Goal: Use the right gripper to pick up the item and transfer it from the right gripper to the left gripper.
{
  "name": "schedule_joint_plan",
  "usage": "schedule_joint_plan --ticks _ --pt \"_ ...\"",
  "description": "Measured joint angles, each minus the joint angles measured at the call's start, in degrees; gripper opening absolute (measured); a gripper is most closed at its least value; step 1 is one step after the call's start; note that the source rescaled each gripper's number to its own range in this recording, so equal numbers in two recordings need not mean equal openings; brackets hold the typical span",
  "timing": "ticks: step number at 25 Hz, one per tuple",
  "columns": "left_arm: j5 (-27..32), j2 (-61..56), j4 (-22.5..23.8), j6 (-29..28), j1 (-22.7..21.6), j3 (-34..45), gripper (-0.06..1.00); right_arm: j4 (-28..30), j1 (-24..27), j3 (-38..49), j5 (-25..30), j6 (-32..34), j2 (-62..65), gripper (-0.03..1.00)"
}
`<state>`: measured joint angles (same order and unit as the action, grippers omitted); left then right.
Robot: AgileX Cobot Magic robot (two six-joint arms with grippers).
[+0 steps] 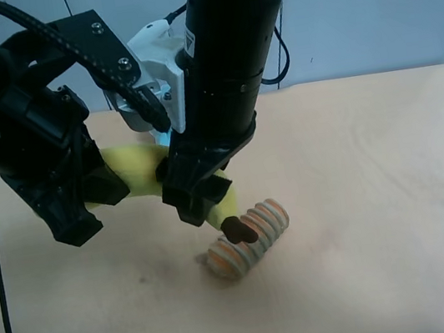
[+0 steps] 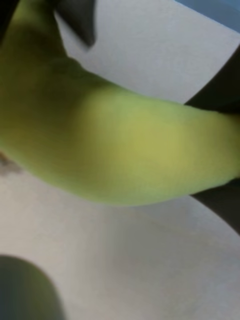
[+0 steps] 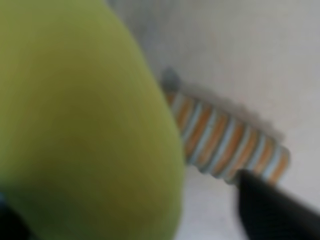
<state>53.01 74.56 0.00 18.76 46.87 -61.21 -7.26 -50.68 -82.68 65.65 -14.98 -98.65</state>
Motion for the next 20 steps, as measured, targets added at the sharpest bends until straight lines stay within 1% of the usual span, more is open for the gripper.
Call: schedule_joint_plan --ticks 1,2,5,9,13,20 --pt "0.1 0.0 0.0 0.0 0.0 0.0 0.00 0.6 0.0 0.0 0.1 0.1 0.0 0.90" --pt "0.1 0.0 0.0 0.0 0.0 0.0 0.00 0.7 0.0 0.0 0.2 0.2 0.0 0.93" --pt "0.1 0.0 0.0 0.0 0.0 0.0 0.00 0.8 0.0 -0.2 0.9 0.9 0.0 0.99" --pt "0.1 0.0 0.0 0.0 0.0 0.0 0.00 2.1 0.0 -1.9 3.5 2.5 0.7 1.00" --pt "0.1 0.0 0.0 0.0 0.0 0.0 0.00 3.6 0.0 -2.7 3.9 4.9 1.7 1.00" --pt "0.2 0.0 0.0 0.0 0.0 0.0 0.00 4.1 0.0 -2.7 4.2 8.4 6.3 1.00"
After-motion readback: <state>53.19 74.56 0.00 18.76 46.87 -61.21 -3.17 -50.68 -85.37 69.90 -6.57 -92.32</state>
